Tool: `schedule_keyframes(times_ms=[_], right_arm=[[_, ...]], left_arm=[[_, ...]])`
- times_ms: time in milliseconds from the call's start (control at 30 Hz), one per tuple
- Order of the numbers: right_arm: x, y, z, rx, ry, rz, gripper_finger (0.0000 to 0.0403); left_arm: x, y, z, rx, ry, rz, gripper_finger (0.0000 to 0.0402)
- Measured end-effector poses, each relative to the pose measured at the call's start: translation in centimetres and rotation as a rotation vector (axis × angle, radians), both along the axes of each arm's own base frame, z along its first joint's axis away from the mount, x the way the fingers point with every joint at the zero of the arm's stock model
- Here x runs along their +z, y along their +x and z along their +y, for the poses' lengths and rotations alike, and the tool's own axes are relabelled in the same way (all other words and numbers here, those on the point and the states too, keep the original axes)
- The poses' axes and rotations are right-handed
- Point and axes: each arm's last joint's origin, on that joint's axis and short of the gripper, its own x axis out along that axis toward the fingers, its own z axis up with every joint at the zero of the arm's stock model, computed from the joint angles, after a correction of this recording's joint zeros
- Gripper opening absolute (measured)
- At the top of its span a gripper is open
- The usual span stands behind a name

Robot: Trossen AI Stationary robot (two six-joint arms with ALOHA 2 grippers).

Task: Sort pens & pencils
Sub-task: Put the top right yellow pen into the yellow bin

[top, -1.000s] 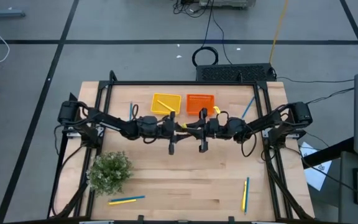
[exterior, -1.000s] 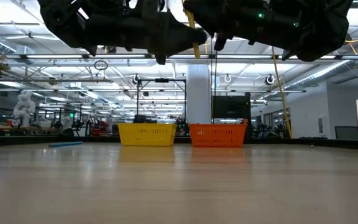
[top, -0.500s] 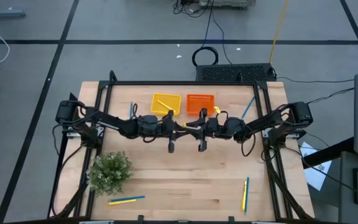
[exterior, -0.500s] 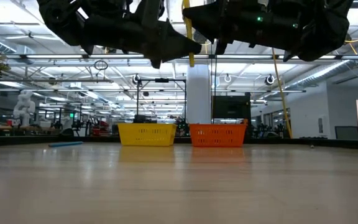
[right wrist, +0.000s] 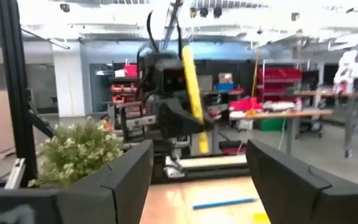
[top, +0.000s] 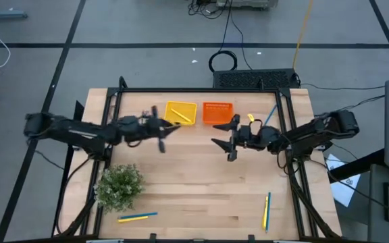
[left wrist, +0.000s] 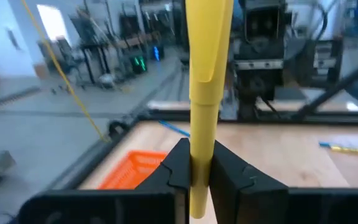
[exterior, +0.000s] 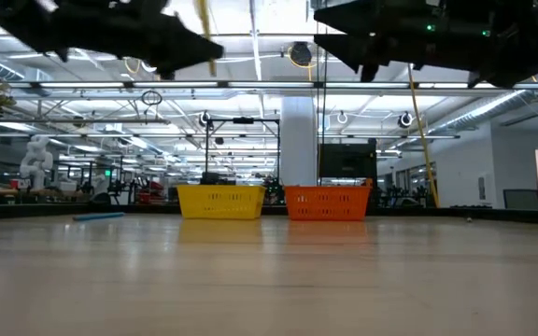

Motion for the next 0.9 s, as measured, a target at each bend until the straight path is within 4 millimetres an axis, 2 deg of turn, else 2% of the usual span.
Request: schedule_keyframes(times_ms=[167, 333, 700, 800, 900], right_arm=[[-0.6, -1.7, -0.1, -0.014, -0.048, 0.02, 0.0244], [-1.3, -2.7, -0.2, -0.018, -0.061, 0.038, 0.0235], [-1.3, -2.8, -0.2, -0.018, -0.057, 0.038, 0.0231], [-1.3, -2.8, -0.2, -0.018, -0.057, 0.038, 0.0231], [-1.3, -2.8, -0.3, -0.019, -0.057, 0.038, 0.0231]], left_arm=[[-0.6, -4.4, 0.0, -0.03, 0.021, -0.111, 0.0033], [-1.1, -6.2, 0.2, -0.02, 0.011, -0.157, 0.0033], [-1.7, -5.9, 0.5, -0.013, -0.021, -0.127, 0.0033], [-1.5, -5.1, 0.7, 0.033, -0.085, -0.087, 0.0032], [-1.6, -3.3, 1.1, 0.085, -0.128, 0.058, 0.0032]])
